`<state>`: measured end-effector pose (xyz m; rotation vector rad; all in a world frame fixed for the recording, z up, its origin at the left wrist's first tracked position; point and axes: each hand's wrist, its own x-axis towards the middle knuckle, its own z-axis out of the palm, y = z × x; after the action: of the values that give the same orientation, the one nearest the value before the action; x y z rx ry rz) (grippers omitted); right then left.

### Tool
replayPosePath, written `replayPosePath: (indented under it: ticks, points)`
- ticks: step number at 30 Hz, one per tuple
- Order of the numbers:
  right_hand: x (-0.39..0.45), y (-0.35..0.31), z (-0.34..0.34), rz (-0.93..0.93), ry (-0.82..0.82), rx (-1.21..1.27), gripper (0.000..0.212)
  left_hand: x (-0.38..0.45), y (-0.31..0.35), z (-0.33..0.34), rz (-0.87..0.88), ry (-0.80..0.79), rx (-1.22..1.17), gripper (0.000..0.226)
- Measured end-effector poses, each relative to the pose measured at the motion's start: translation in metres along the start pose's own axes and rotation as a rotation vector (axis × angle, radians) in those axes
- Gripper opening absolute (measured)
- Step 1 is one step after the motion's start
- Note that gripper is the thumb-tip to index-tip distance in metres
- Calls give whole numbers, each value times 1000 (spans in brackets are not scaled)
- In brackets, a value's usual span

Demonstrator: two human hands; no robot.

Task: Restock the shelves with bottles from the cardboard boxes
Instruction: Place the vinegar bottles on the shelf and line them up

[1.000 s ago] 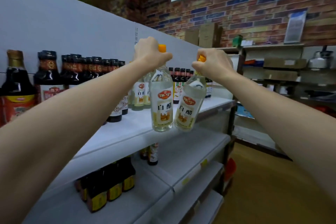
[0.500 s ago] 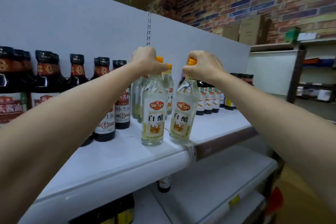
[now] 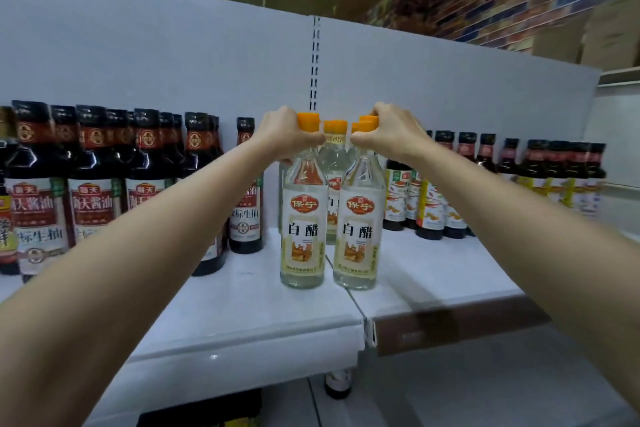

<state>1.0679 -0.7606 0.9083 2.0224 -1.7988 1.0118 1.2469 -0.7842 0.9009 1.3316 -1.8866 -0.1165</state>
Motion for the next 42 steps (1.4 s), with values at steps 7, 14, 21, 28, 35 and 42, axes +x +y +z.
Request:
replayPosePath:
  ticks: [7,14,21,28,35,42]
  points:
    - [-18,17,20,-100,-40,16,65,-35,-17,40,-66,80,226,73]
    - [-67,38,54,-144,-205,91,98,-95,-31,54,-224,-150,-111,69]
    - [-95,61,74,-65,-386,260,120,-113,-50,77,-374,-279,-279,67]
    - [-84,77,82,41,-411,366,92,-97,-43,94,-349,-252,-299,67]
    - [-70,110,86,138,-394,433,85,-79,-30,119,-293,-268,-253,68]
    - [-67,132,94,182,-329,438,81,-59,-16,154,-240,-259,-124,65]
